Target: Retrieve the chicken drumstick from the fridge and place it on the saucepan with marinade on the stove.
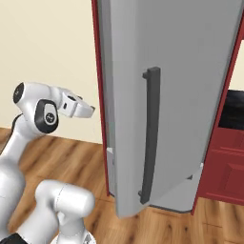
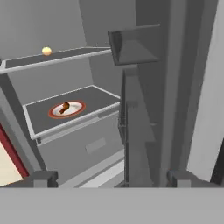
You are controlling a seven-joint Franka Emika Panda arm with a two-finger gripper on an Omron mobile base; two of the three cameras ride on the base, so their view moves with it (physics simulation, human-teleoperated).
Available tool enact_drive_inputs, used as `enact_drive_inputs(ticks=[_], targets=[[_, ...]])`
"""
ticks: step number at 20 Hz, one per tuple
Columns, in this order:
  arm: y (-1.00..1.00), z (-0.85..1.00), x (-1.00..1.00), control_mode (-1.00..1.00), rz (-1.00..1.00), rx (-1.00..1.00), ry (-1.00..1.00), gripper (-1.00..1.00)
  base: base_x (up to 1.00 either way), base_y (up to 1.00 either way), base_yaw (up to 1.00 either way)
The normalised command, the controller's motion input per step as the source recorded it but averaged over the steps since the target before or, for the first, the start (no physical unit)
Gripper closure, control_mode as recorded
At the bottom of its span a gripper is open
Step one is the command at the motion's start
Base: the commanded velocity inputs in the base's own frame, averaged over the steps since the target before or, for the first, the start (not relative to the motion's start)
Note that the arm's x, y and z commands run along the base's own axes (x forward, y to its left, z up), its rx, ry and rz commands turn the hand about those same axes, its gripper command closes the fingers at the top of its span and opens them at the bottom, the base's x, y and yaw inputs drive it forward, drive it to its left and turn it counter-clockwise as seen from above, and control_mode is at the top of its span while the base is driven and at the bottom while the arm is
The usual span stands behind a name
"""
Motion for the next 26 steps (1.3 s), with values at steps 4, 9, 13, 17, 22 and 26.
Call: enact_drive_inputs(ticks=[4, 9, 13, 17, 22, 26], targets=[[-0.11, 0.00, 0.85, -1.00, -0.03, 0.00, 0.18, -1.00, 0.00, 0.00, 0.00], [-0.70, 0.00, 0.48, -1.00, -0.18, -0.02, 0.32, -1.00, 0.00, 0.00, 0.00], [-0.54, -0.03, 0.56, -1.00, -0.19, -0.08, 0.17, -1.00, 0.00, 0.00, 0.00], [-0.11, -0.20, 0.50, -1.00, 0.00, -0.05, 0.00, -1.00, 0.00, 0.00, 0.00], [-0.34, -0.28, 0.30, -1.00, 0.03, -0.07, 0.00, -1.00, 0.00, 0.00, 0.00], [-0.88, -0.16, 0.02, -1.00, 0.00, -0.08, -0.03, -1.00, 0.00, 0.00, 0.00]])
